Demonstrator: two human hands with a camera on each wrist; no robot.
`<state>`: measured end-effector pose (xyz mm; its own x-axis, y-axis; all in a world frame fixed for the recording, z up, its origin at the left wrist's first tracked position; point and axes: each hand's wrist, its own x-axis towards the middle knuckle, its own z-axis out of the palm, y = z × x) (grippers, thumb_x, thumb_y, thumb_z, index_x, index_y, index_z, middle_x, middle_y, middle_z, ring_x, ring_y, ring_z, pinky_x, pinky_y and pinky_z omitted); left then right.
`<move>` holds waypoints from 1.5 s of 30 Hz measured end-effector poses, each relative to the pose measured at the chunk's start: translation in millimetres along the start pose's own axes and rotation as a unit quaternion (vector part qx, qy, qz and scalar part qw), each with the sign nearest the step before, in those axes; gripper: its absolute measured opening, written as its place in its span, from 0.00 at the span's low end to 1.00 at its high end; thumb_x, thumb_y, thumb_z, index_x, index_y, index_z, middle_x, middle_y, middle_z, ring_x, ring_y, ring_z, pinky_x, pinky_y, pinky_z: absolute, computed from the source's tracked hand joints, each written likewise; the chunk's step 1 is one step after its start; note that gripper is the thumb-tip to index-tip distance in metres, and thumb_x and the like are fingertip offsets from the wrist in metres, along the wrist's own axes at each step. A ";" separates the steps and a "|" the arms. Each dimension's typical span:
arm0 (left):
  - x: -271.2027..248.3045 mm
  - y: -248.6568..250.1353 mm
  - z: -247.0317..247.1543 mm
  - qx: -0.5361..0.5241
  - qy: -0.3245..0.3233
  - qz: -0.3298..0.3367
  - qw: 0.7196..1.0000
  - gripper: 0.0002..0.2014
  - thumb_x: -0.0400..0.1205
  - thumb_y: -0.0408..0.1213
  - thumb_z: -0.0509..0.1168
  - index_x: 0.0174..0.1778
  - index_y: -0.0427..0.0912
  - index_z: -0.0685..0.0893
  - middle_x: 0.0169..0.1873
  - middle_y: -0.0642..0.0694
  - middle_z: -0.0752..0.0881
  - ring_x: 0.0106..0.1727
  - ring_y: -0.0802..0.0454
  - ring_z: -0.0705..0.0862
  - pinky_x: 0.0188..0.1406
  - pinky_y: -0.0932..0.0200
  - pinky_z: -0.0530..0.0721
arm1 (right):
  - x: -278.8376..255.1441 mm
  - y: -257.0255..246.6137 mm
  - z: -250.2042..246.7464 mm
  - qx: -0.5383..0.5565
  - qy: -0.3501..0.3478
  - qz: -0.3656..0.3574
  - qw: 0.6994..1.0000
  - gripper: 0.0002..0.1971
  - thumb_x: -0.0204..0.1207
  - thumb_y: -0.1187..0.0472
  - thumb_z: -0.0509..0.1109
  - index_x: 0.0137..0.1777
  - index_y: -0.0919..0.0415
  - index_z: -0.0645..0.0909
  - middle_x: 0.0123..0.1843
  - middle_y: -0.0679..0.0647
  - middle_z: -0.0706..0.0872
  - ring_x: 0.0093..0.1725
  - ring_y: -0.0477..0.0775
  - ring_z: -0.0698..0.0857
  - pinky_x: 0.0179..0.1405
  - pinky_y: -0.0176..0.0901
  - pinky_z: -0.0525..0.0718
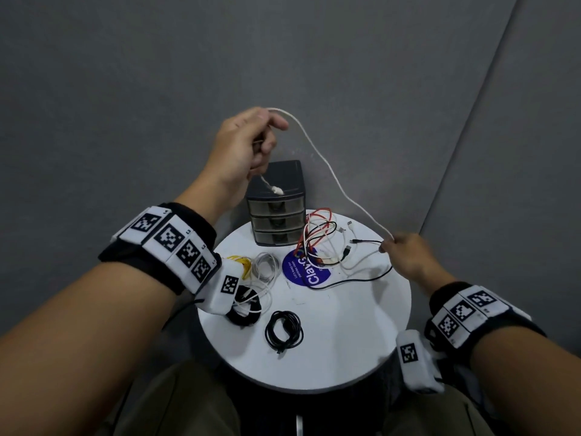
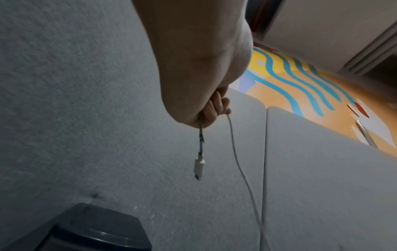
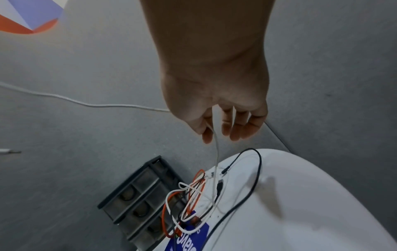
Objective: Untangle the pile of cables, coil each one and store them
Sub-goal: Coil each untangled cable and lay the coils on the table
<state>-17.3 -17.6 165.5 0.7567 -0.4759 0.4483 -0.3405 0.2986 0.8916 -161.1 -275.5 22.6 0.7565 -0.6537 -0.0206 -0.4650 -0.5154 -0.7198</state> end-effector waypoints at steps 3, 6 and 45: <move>1.2 3.5 -8.7 -0.018 0.077 0.019 0.997 0.16 0.92 0.34 0.53 0.45 0.40 0.84 0.23 0.50 0.73 0.18 0.59 0.61 0.16 0.64 0.55 | -2.4 -4.0 6.1 0.064 -0.072 0.043 0.994 0.11 0.86 0.62 0.63 0.49 0.65 0.85 0.39 0.56 0.82 0.39 0.58 0.82 0.36 0.43 0.76; 0.3 -1.7 -16.5 0.014 0.111 0.004 0.994 0.16 0.92 0.34 0.54 0.43 0.41 0.84 0.23 0.50 0.74 0.18 0.58 0.63 0.17 0.65 0.56 | -5.1 -35.3 7.6 0.209 -0.060 0.030 0.976 0.14 0.89 0.63 0.57 0.45 0.64 0.81 0.43 0.63 0.84 0.38 0.59 0.85 0.37 0.46 0.81; -136.2 6.6 -13.1 -0.181 -0.076 -0.163 0.967 0.16 0.86 0.29 0.50 0.58 0.32 0.83 0.26 0.44 0.71 0.16 0.60 0.61 0.11 0.69 0.57 | -98.2 -73.7 -15.8 -0.054 -0.433 -0.113 0.893 0.26 0.73 0.62 0.80 0.69 0.57 0.75 0.49 0.70 0.91 0.43 0.65 0.92 0.37 0.48 0.89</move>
<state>-115.2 60.1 109.5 0.6903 -0.7016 0.1766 0.1404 0.3694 0.9186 -208.4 -182.1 88.6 0.8865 0.1227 -0.4462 -0.2622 -0.6613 -0.7028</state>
